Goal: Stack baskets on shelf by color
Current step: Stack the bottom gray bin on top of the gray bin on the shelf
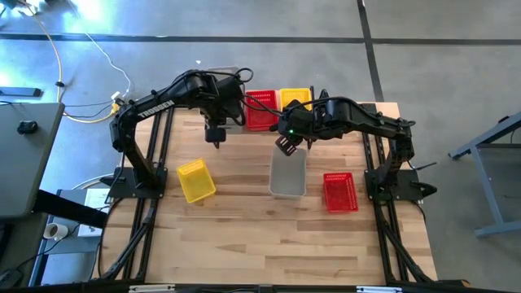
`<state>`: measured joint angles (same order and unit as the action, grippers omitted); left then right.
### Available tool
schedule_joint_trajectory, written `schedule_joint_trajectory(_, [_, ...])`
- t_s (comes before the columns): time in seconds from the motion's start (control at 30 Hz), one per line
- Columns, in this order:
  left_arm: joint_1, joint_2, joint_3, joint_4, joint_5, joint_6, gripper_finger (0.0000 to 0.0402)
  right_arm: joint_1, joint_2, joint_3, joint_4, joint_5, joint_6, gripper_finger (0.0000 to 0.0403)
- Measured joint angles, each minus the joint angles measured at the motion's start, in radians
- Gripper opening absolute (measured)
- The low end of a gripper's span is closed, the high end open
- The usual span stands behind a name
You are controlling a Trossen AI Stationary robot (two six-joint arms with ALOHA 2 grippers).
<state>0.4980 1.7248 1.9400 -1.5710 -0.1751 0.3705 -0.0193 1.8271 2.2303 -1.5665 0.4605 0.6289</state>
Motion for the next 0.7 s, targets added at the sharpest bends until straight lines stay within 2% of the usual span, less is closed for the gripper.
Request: schedule_joint_trajectory(0.7, [-0.001, 0.0, 0.0, 0.008, -0.02, -0.019, 0.0131, 0.0, 0.0, 0.0, 0.0, 0.0, 0.0, 0.0142])
